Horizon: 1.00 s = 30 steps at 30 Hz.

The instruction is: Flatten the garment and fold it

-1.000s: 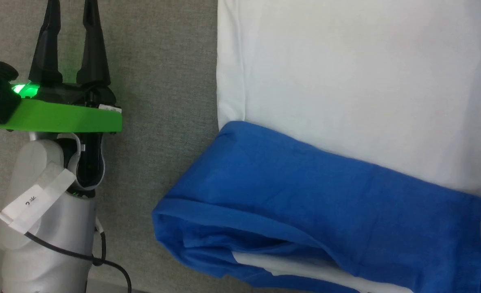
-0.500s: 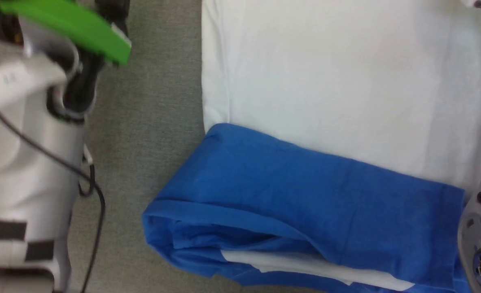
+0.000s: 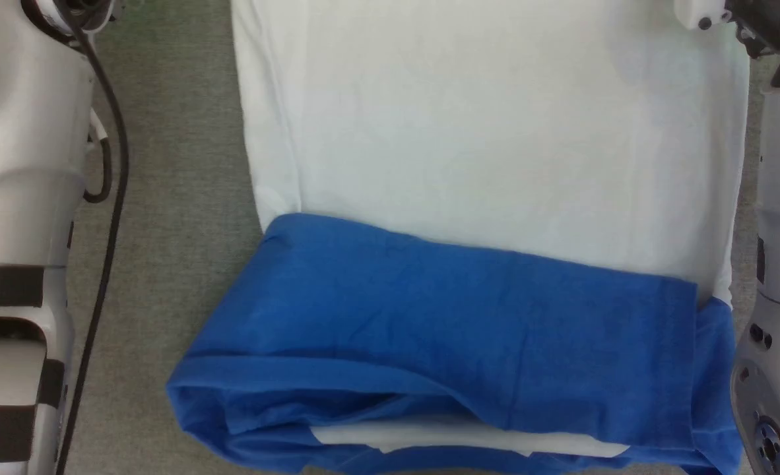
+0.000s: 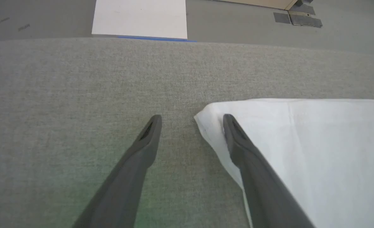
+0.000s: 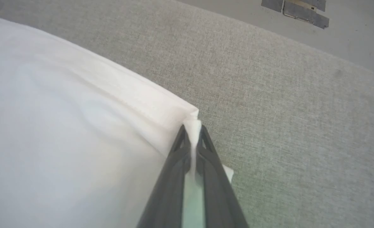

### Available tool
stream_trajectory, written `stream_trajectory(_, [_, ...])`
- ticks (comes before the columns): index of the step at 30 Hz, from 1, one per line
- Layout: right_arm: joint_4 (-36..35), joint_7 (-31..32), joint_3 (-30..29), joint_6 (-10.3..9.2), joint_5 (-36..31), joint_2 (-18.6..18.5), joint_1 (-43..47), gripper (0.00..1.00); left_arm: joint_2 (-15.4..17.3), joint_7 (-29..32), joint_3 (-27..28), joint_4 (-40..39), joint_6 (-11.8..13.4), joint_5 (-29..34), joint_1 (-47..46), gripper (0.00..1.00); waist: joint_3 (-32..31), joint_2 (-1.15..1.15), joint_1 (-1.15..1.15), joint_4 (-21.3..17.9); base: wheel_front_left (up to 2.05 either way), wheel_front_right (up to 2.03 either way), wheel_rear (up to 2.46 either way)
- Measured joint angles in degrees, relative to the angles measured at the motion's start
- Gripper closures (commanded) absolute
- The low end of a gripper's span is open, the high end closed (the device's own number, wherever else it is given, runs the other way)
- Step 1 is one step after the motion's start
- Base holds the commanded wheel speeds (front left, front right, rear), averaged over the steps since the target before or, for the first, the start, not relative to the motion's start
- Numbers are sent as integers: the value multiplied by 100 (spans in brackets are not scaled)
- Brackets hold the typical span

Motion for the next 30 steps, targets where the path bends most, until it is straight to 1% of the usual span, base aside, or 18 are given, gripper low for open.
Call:
stream_trajectory(2, [-55, -31, 41, 1, 56, -1, -5, 100, 45, 140, -81, 118, 11, 44, -36, 0, 61, 0, 0, -65, 0, 0, 0])
stream_trajectory(5, [-110, -73, 109, 1, 97, -9, -10, 100, 80, 292, -52, 178, 3, 4, -112, 0, 128, 0, -1, -138, 0, 0, 0])
stream_trajectory(8, [-170, -81, 147, 1, 118, -26, -19, 100, 79, 345, -5, 177, -36, -112, -148, 63, 179, 0, -1, -177, 0, 0, 0])
stream_trajectory(9, [-192, -81, 158, 2, 118, -46, -20, 100, 78, 394, -14, 175, -71, -129, -154, 76, 194, 0, -1, -179, 0, 0, 0])
stream_trajectory(10, [-212, -86, 156, 2, 118, -56, -21, 100, 78, 452, -21, 170, -102, -146, -160, 100, 202, 0, -1, -177, 0, 0, 0])
stream_trajectory(14, [-233, -124, 141, 2, 116, -71, -21, 100, 59, 728, -123, 124, -188, -182, -194, 100, 222, 0, -1, -157, 0, 0, 0])
stream_trajectory(18, [-226, -171, 147, 2, 112, -86, -22, 100, 67, 695, -109, 60, -190, -190, -193, 100, 217, 0, -1, -158, 0, 0, 0])
stream_trajectory(24, [-145, -386, 18, 2, 101, -99, -13, 100, 56, 218, 19, 10, -192, -241, -158, 100, 129, 0, -1, -141, 0, 0, 0])
stream_trajectory(26, [-129, -521, -59, 2, 93, -104, -12, 100, 76, -9, 167, -31, -196, -333, -161, 100, 77, 0, -1, -136, 0, 0, 0])
stream_trajectory(30, [-120, -808, -226, 2, 94, -105, -25, 100, 163, -213, 397, -98, -254, -531, -166, 100, -31, 0, -1, -132, 0, 0, 0])
